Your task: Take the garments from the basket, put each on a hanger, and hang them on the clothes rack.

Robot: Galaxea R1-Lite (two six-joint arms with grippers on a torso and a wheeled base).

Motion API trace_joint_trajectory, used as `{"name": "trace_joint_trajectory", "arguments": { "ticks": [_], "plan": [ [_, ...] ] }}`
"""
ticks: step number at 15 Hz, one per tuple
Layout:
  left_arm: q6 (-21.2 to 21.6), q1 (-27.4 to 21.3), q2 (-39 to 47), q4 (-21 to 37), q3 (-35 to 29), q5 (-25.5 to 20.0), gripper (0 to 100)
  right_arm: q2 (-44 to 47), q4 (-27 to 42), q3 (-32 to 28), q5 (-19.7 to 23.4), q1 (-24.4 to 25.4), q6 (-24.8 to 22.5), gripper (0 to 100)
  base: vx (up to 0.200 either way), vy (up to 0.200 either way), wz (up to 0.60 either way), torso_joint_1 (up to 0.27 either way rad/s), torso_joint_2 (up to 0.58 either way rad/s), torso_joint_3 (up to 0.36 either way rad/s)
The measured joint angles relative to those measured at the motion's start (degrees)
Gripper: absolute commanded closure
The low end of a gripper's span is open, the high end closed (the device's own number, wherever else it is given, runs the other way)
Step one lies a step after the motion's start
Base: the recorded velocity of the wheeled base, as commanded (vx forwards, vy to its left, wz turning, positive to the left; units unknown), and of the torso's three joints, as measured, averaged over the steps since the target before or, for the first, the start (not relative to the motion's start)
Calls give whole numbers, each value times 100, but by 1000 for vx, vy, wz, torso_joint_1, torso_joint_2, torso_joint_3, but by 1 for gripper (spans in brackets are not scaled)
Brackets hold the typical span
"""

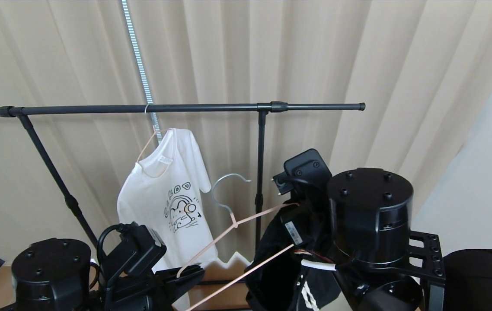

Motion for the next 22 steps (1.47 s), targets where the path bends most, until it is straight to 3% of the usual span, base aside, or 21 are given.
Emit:
{"name": "trace_joint_trajectory", "arguments": {
  "ticks": [15,18,22],
  "plan": [
    [7,-4,286,-391,113,6,100,9,45,-518,0,1083,924,100,0,0,0,0,0,0],
    [0,-22,297,-482,138,9,100,6,27,-557,-2,1108,935,100,0,0,0,0,0,0],
    [2,-33,311,-1167,334,9,100,-5,2,-590,4,895,935,100,0,0,0,0,0,0]
  ]
}}
